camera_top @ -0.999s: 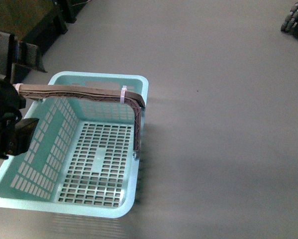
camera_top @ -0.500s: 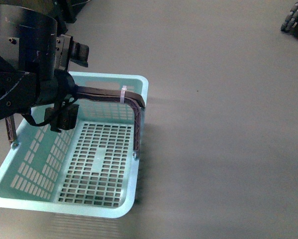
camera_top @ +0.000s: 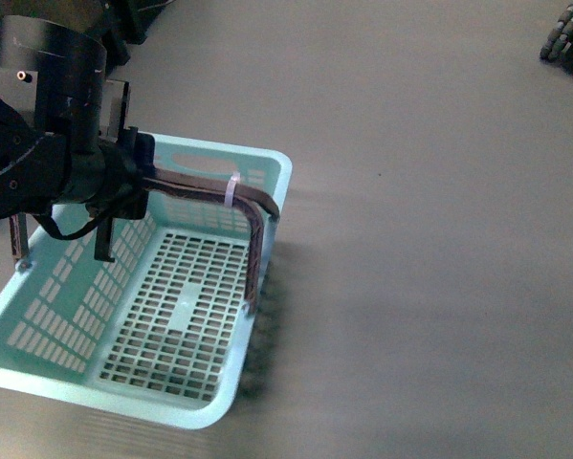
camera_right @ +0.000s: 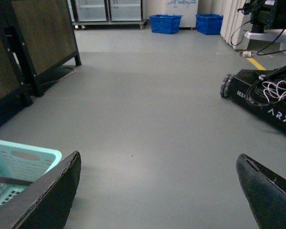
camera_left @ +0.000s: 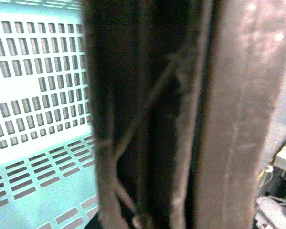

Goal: Pick mango and avocado into basket

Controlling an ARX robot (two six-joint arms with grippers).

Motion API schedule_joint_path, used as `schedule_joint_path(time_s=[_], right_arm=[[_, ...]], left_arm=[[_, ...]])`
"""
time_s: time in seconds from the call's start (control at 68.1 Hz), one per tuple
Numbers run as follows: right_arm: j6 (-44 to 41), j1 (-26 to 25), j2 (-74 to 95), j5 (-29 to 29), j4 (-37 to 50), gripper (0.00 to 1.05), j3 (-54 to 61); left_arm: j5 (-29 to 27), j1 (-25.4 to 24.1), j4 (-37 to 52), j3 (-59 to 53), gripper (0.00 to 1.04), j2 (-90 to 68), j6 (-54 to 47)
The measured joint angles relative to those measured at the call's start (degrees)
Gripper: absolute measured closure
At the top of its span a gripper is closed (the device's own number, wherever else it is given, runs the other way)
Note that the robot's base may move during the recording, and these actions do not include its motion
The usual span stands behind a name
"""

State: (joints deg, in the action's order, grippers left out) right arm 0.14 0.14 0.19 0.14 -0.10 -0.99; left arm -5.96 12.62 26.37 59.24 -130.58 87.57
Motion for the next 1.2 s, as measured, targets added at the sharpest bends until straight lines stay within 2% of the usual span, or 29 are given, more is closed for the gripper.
schedule_joint_path(time_s=[0.235, 0.441, 0.514, 0.852, 1.073, 1.205], right_arm=[[0.0, 0.0, 0.0, 0.0, 0.0, 0.09, 0.0], [0.0, 0.0, 0.0, 0.0, 0.0, 0.09, 0.0], [0.0, 0.0, 0.0, 0.0, 0.0, 0.09, 0.0], [0.0, 0.0, 0.0, 0.0, 0.0, 0.09, 0.0], [0.0, 0.0, 0.0, 0.0, 0.0, 0.09, 0.0], [0.0, 0.0, 0.0, 0.0, 0.0, 0.09, 0.0]], left_arm=[[-0.5, -0.9, -1.2, -11.8, 0.9, 15.1, 2.3], [-2.6, -0.9, -7.7, -19.4, 0.9, 36.7, 3.6], [-3.4, -1.0, -12.8, -21.7, 0.9, 48.3, 6.2], [-5.7, -1.2, -30.0, -23.0, 0.9, 73.1, 9.4], [-7.9, -1.1, -38.3, -22.6, 0.9, 81.8, 8.9], [-9.2, -1.1, -39.1, -22.5, 0.9, 82.4, 7.1]])
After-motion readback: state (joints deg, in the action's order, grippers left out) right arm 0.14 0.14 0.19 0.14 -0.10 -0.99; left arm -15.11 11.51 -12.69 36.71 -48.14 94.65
